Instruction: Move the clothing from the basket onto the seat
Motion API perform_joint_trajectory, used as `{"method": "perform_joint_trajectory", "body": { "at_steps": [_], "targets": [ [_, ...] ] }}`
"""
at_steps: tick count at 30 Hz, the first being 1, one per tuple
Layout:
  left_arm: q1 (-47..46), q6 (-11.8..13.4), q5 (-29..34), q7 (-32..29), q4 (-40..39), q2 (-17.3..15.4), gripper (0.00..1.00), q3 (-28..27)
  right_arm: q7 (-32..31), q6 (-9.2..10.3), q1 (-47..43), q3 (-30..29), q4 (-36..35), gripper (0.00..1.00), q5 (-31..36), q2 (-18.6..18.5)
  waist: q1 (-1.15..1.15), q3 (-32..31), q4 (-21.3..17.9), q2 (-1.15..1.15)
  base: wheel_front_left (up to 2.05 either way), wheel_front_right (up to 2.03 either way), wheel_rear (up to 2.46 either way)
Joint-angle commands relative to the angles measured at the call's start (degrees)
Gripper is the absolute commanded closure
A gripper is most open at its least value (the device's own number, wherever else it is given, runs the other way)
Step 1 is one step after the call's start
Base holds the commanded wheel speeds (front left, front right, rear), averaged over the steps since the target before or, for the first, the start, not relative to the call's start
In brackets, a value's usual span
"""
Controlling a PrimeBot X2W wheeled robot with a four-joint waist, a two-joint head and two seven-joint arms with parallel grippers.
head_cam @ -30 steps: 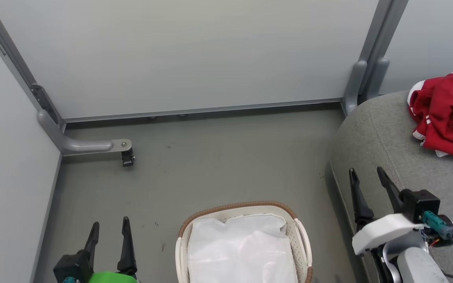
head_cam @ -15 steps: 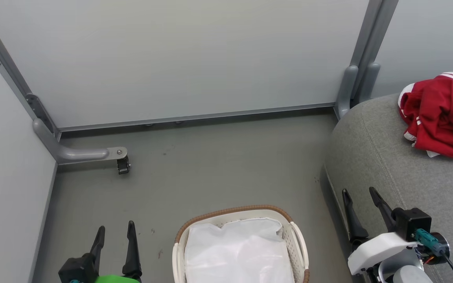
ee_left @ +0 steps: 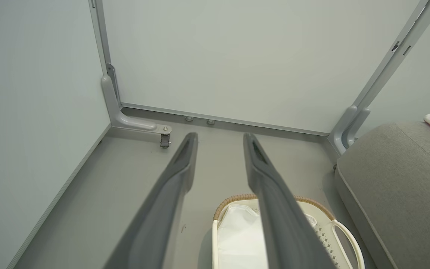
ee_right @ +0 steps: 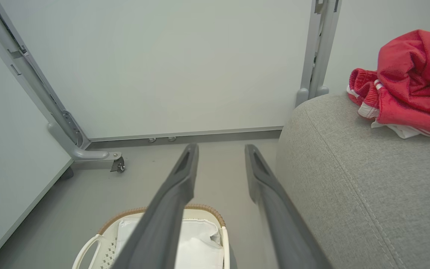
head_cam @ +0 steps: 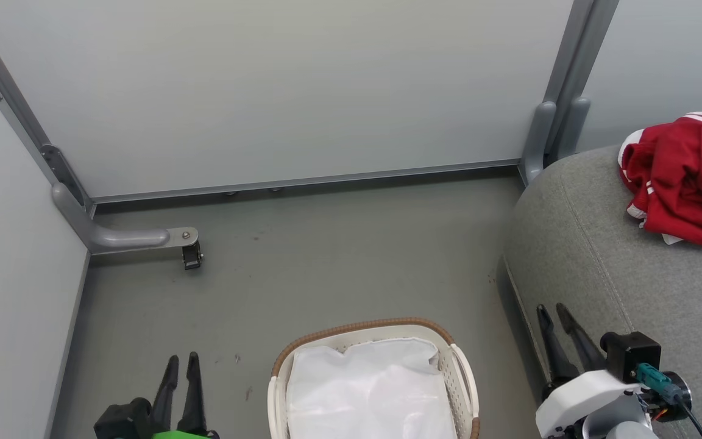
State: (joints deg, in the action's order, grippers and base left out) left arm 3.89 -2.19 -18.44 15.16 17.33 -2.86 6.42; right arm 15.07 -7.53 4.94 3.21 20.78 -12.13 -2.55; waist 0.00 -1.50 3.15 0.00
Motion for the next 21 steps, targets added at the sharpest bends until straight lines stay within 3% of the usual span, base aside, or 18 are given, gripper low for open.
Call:
{"method": "perform_joint_trajectory", "body": {
  "at_steps": [1, 21],
  "targets": [
    [-0.16, -0.06, -0.76, -0.24, -0.03, 0.0, 1.0, -0.19, -0.31, 0.0, 0.21, -0.27, 0.05, 1.0, -0.77, -0.02, 0.0, 0.01, -0.02, 0.0, 0.0, 0.0, 0.0],
    [-2.92, -1.46, -19.66, -5.77, -0.92, -0.01, 1.0, -3.53, -5.77, 0.01, 0.5, -2.68, -1.91, 1.0, -21.32, -0.13, 0.0, 0.28, -0.52, 0.0, 0.0, 0.0, 0.0]
  ]
}}
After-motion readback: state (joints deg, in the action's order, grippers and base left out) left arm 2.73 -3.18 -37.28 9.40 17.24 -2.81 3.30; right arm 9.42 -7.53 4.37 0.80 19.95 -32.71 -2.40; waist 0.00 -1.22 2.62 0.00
